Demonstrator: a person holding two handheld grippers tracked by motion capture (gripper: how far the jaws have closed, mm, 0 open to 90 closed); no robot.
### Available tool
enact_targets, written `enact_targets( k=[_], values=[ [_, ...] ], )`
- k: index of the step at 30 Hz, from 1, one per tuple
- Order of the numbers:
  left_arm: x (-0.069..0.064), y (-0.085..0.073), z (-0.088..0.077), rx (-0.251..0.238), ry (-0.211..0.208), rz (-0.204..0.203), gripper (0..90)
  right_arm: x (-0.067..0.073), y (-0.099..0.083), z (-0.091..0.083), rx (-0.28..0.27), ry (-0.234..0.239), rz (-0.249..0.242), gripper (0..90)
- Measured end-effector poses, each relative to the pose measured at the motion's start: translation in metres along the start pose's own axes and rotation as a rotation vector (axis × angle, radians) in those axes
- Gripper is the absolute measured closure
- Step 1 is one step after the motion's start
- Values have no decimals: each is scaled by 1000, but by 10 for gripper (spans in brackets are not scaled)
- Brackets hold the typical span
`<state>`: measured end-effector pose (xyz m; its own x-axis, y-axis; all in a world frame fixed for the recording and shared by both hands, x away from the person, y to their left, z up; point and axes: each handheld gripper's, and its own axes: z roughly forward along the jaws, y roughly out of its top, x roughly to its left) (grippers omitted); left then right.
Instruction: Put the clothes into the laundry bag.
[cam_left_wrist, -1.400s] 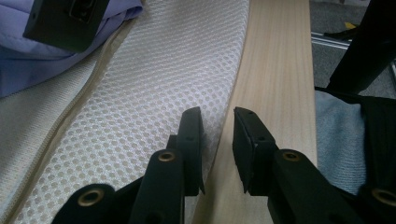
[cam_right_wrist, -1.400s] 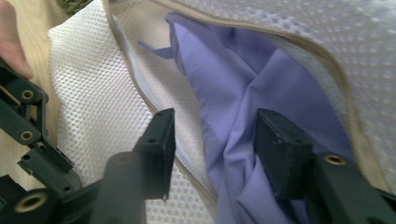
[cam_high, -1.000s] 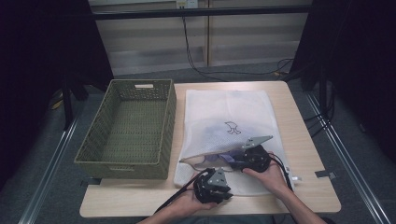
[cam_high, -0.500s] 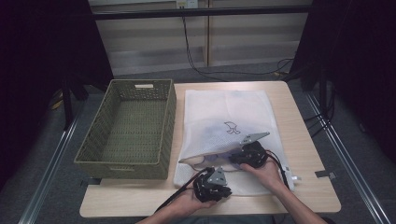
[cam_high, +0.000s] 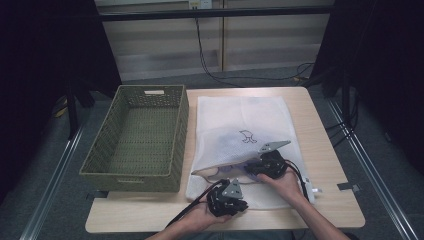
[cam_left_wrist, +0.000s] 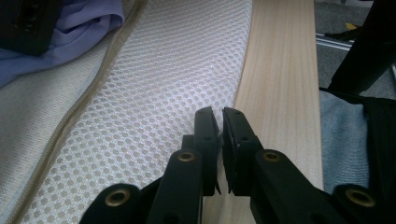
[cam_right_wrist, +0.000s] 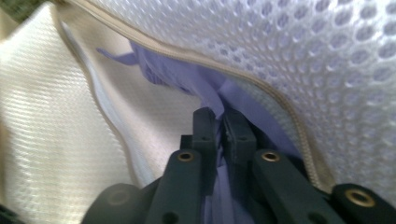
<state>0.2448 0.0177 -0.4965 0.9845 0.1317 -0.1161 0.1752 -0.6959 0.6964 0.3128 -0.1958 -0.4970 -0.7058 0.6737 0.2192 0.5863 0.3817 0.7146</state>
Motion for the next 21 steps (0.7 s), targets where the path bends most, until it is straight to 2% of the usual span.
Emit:
enact_targets(
  k=[1, 2, 3, 4, 6, 8, 12, 13, 15, 16, 19, 21],
  values=[
    [0, -1, 1, -18, 5, -4, 850, 0, 0, -1, -15, 11, 6, 789],
    [-1, 0, 0, 3, 8, 3, 849, 0, 1, -2, -34, 45, 20, 766],
    [-1, 0, 0, -1, 9, 9, 849, 0, 1, -2, -59, 67, 26, 767],
    [0, 0, 0, 7, 11, 9, 849, 2, 2, -4, -62, 61, 30, 767],
    [0, 0, 1, -13, 4, -3, 850, 4, 4, -3, -70, 77, 15, 738],
    [0, 0, 0, 2, 6, 2, 849, 4, 6, 1, -60, 71, 11, 716],
    [0, 0, 1, -12, -3, 0, 849, 6, 10, 9, -46, 63, 7, 645],
    [1, 0, 1, -12, 0, 3, 849, 6, 11, 10, -44, 76, 5, 617],
    [1, 1, -1, 14, 5, 9, 849, 8, 11, 13, -33, 71, -4, 591],
    [0, 0, 1, -8, -1, 3, 849, 9, 11, 14, -29, 68, -3, 582],
    [0, 1, -1, 15, 7, 5, 847, 8, 12, 18, -16, 57, 4, 649],
    [0, 0, 0, 1, -3, 1, 848, 7, 14, 22, -12, 45, 7, 748]
  ],
)
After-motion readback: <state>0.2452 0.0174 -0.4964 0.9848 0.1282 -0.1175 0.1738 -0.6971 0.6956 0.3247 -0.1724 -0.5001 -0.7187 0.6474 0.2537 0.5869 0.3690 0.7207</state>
